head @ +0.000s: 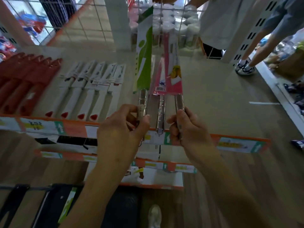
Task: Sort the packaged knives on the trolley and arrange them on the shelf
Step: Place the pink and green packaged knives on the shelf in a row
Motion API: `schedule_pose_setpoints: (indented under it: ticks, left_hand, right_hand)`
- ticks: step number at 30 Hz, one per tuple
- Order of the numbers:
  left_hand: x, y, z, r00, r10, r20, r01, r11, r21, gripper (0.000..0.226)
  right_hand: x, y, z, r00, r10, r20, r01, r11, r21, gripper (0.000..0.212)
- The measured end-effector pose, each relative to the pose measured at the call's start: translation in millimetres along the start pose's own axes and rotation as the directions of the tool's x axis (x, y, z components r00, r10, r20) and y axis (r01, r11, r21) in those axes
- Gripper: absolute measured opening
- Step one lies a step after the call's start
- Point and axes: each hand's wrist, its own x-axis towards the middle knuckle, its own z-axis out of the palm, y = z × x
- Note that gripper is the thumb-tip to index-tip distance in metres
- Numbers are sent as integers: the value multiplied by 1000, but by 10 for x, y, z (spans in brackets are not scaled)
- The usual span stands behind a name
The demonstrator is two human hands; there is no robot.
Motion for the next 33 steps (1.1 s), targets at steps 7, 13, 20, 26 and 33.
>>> schedule_pose_setpoints:
  ticks: [7,13,20,26,33]
  left_hand:
    - [173,39,87,1000,-15,-5,15,999,28,24]
    - [201,-24,83,1000,-6,-16,6,1000,16,30]
    - [204,-68,103,1000,11,-8,-11,1000,12,29]
    - [199,-70,94,1000,22,0,-22,1000,13,31]
    - [224,-38,125,1000,16,8,-16,1000,1,31]
  right_hand:
    - [226,-54,-92,996,86,-18,-88,993,-83,29]
    - [313,-77,-79,985,170,-43,-171,985,-24,25]
    - [430,-103,-99,995,8,-102,-66,814,-577,53]
    - [427,-186,-149,988,-150,-38,18,354,-935,29]
    - [449,-173,-174,969,-245,-34,18,208,-978,31]
